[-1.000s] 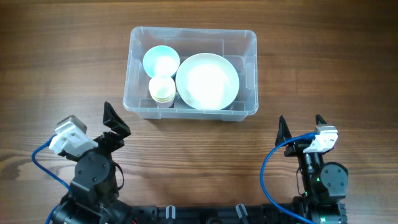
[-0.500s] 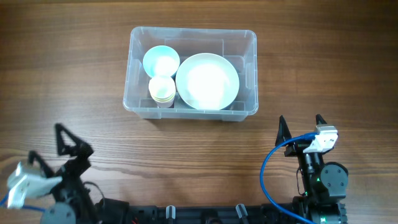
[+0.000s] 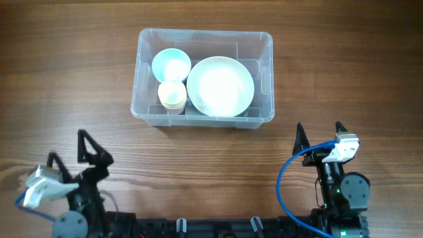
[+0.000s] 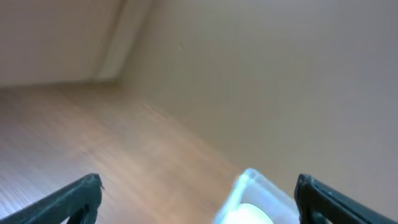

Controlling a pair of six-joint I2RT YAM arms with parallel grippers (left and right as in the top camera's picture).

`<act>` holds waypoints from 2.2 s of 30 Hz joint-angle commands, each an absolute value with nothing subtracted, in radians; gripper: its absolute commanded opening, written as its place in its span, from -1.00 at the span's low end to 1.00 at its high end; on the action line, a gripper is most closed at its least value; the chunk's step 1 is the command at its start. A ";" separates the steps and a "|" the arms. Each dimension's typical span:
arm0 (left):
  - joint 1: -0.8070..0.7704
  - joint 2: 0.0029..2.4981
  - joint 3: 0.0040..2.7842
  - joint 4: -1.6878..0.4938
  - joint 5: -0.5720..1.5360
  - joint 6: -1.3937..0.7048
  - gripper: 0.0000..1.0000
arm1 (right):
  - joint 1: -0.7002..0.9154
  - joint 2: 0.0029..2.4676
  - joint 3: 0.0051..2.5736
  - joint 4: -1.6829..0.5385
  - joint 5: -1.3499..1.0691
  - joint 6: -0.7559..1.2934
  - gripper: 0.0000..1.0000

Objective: Pack container

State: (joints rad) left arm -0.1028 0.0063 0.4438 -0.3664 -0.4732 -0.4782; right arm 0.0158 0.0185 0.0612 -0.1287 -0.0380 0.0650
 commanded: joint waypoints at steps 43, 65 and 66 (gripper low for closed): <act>-0.079 0.004 0.008 -0.078 0.033 -0.030 0.99 | 0.011 0.005 0.059 -0.123 -0.054 0.054 0.99; -0.079 0.004 0.008 -0.078 0.033 -0.030 1.00 | 0.011 0.005 0.059 -0.123 -0.054 0.054 0.99; -0.079 0.004 0.008 -0.078 0.033 -0.030 0.99 | 0.011 0.005 0.059 -0.123 -0.054 0.055 1.00</act>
State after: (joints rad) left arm -0.0864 0.0082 0.0177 -0.0818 0.0143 -0.0486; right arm 0.0158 0.0174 0.0612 -0.1284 -0.0380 0.0650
